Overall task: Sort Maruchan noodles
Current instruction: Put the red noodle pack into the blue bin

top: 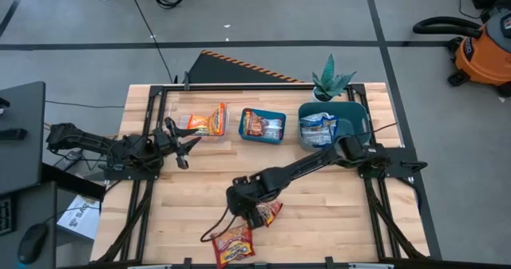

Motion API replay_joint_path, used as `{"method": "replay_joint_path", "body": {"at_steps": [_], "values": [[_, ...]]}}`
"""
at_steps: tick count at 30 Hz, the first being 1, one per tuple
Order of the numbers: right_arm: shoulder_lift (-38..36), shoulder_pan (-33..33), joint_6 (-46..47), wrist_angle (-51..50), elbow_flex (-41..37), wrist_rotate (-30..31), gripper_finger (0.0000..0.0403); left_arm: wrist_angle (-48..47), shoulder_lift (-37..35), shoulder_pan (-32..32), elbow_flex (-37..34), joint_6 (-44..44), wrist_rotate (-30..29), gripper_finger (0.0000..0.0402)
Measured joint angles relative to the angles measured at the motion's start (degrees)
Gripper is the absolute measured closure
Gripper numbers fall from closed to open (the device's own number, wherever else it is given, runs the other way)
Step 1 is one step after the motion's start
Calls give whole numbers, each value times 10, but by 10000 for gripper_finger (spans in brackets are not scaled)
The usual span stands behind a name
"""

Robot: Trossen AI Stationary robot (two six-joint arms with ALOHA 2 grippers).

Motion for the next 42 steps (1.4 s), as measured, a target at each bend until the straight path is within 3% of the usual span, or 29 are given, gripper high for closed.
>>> {"method": "replay_joint_path", "body": {"at_steps": [4, 9, 18, 22, 29, 33, 42], "values": [[33, 0, -6, -13, 23, -49, 208, -2, 0, 0, 0, -4, -2, 260], [55, 2, -17, -18, 29, -66, 208, -3, 0, 0, 0, -4, -2, 260], [55, 2, -60, -44, 29, -37, 213, -2, 0, 0, 0, -4, -2, 260], [55, 3, -74, -59, 29, -25, 245, -2, 0, 0, 0, -4, -2, 260], [55, 3, -87, -62, 12, -6, 342, -3, 0, 0, 0, -4, -1, 260], [52, 3, -100, -66, 11, 28, 393, -2, 0, 0, 0, -4, -1, 260], [-5, -13, -125, -199, 48, 219, 397, -2, 0, 0, 0, -4, -1, 260]]}}
